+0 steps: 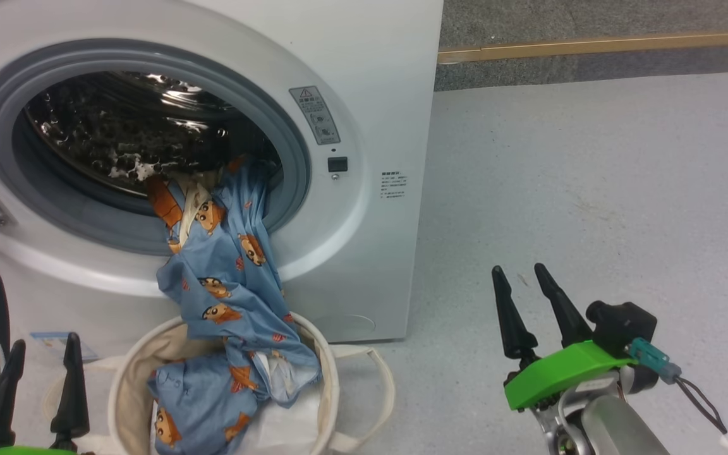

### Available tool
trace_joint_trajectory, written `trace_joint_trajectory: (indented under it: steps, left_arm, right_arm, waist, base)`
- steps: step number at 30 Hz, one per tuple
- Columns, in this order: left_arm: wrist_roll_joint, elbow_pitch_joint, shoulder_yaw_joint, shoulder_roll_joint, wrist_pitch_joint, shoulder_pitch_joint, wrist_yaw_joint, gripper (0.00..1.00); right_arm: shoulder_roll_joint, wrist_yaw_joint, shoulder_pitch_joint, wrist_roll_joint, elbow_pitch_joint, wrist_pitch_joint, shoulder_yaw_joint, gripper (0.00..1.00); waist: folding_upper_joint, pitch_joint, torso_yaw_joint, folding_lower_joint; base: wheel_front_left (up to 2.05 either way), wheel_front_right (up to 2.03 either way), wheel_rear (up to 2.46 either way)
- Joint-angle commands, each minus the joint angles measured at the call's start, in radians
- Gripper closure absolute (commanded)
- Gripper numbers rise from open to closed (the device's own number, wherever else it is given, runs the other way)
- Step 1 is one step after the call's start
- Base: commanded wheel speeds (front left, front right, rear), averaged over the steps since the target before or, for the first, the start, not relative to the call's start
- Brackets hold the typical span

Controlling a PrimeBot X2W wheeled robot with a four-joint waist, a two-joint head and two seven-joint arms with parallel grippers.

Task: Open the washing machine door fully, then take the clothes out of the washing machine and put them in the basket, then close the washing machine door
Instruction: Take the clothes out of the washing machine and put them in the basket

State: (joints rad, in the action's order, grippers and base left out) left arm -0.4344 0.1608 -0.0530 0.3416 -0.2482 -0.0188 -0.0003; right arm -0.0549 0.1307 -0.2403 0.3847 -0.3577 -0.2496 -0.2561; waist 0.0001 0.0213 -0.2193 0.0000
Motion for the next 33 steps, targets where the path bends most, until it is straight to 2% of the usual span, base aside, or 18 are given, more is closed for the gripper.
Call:
trace_joint_trajectory:
  steps: [1,23,33]
  left_arm:
    - [-0.004,-0.023,-0.041,0.024,0.0,0.035,0.0,0.0]
    - [-0.015,0.041,-0.007,0.023,-0.005,0.082,-0.018,0.0]
    - [-0.014,0.137,0.058,0.032,0.038,0.212,-0.064,0.0]
  right_arm:
    - [0.005,0.0,-0.021,-0.003,0.029,-0.012,-0.026,0.0]
    - [0.005,0.0,-0.017,-0.005,0.02,-0.012,-0.037,0.0]
    - [0.005,0.0,-0.026,-0.002,0.022,-0.012,-0.041,0.0]
  waist:
    - [-0.0001,-0.002,0.001,0.0]
    - [-0.0001,-0.014,-0.004,0.0]
    - [-0.0001,0.002,-0.013,0.0]
  base:
    - [0.0,0.0,0.0]
    - [0.0,0.0,0.0]
    - [0.0,0.0,0.0]
